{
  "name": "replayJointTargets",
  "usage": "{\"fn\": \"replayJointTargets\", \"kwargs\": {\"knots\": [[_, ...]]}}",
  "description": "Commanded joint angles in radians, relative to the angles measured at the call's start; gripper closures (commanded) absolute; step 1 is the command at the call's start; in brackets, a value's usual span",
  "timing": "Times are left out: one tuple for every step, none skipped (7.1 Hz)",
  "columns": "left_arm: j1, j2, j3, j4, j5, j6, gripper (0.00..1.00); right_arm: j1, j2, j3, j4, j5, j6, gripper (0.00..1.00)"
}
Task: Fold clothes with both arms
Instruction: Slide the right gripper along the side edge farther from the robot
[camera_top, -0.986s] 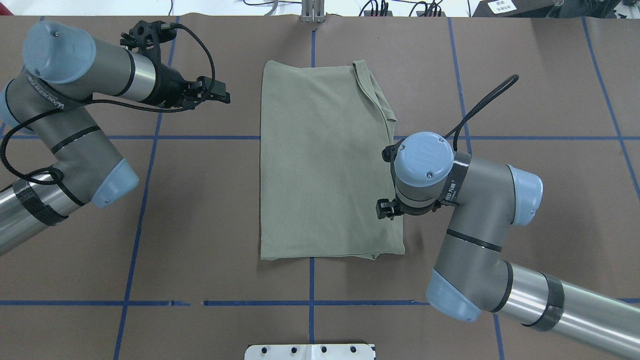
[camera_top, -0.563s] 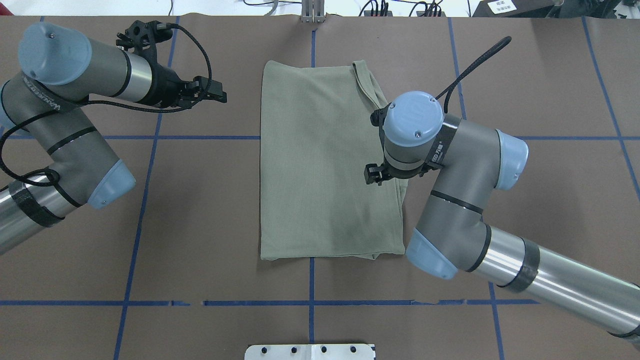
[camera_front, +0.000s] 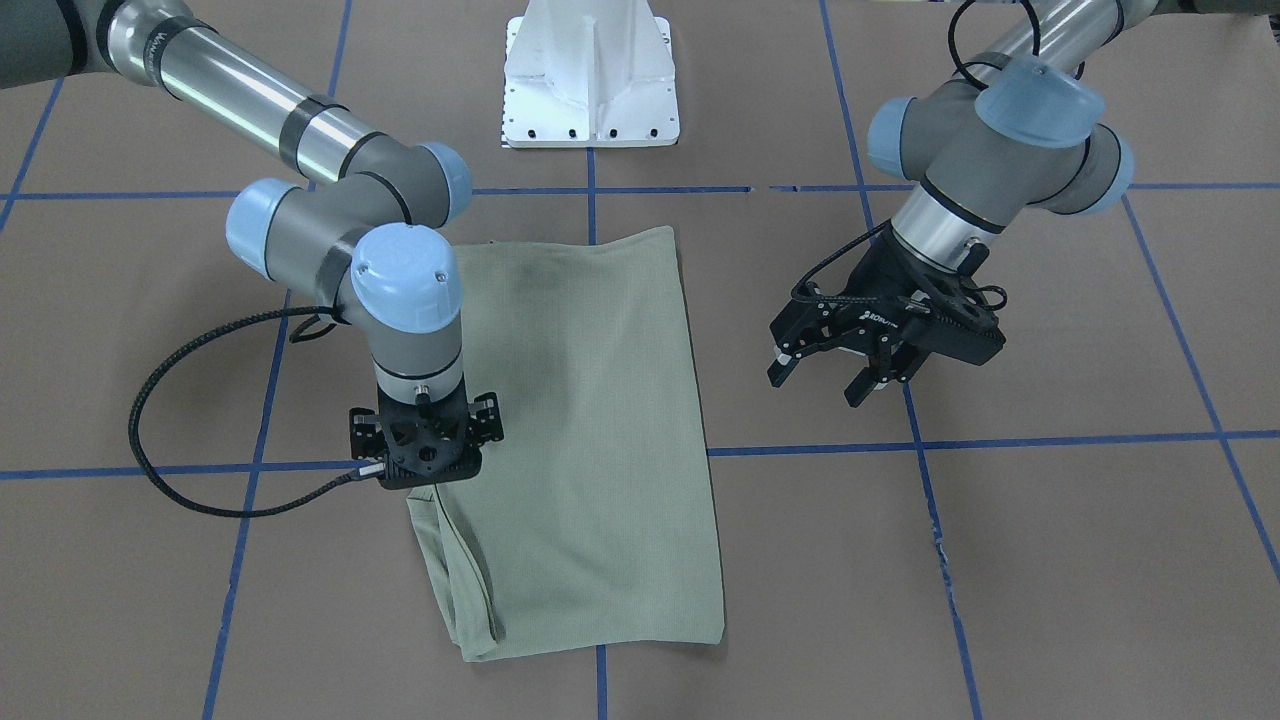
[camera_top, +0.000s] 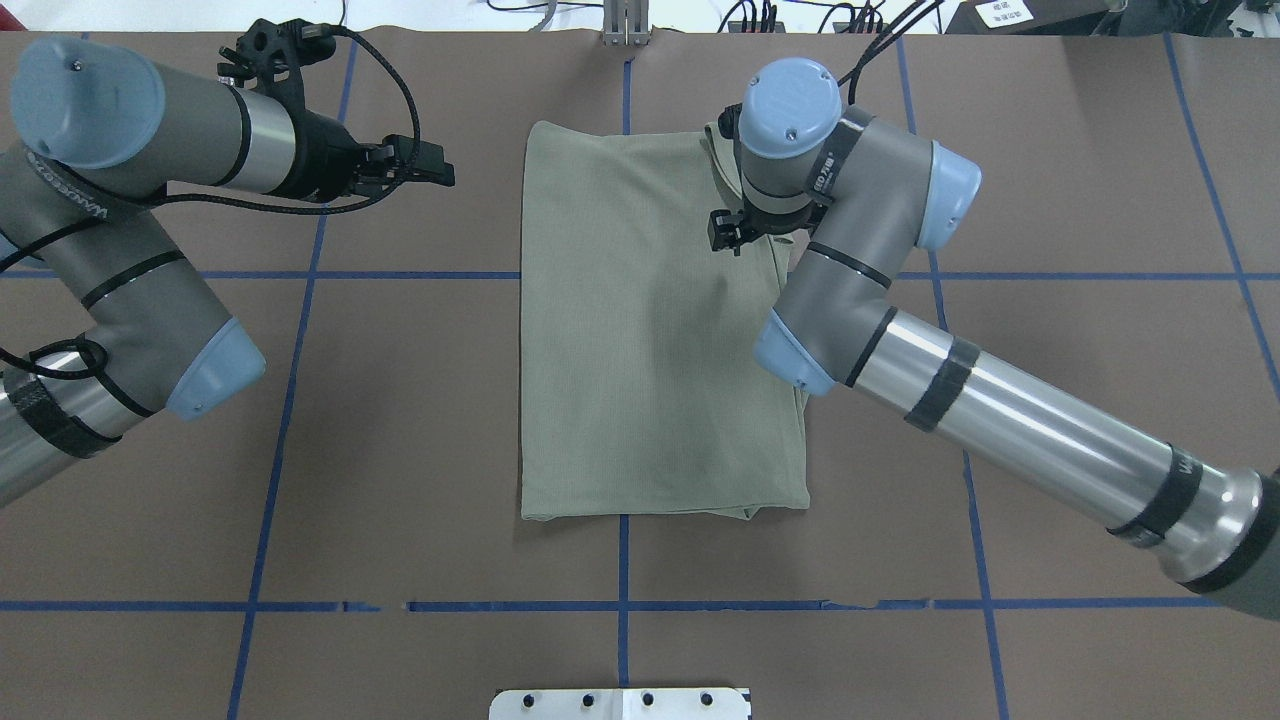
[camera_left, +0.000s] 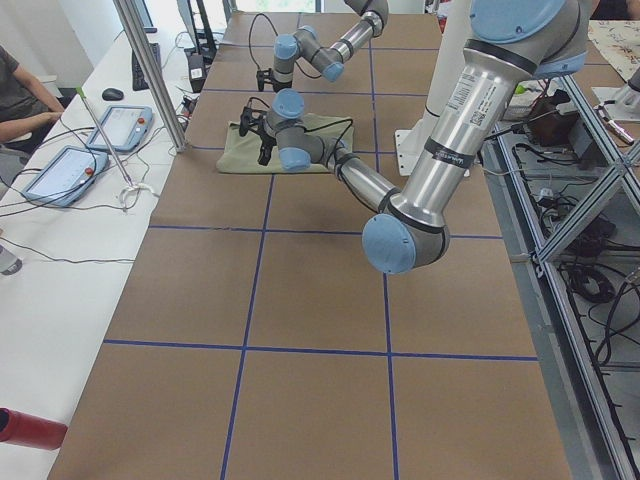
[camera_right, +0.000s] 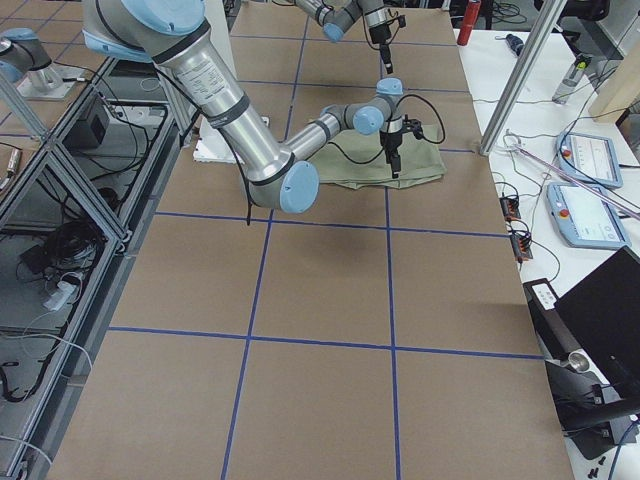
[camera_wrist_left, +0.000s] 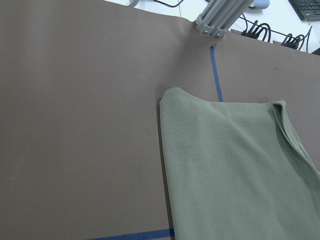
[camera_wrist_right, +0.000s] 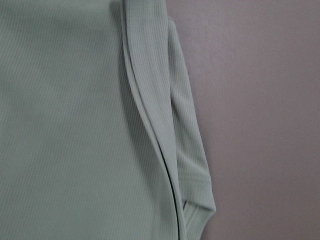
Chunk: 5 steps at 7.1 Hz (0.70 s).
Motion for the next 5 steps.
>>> {"fn": "replayJointTargets", "kwargs": {"knots": [[-0.003,0.000,-0.010,0.002,0.001,0.010,0.00,0.028,0.090,-0.247,0.170,-0.002,-0.044,0.00],[-0.003,0.000,-0.010,0.002,0.000,0.010,0.00,0.029,0.113,-0.297,0.185,-0.004,-0.053,0.00],[-0.003,0.001,-0.010,0.002,0.000,0.010,0.00,0.029,0.115,-0.305,0.185,-0.002,-0.056,0.00],[-0.003,0.012,-0.011,0.002,-0.003,0.012,0.00,0.029,0.115,-0.311,0.185,-0.002,-0.056,0.00],[-0.003,0.013,-0.010,0.002,-0.003,0.013,0.00,0.034,0.115,-0.312,0.185,-0.002,-0.071,0.00]]}}
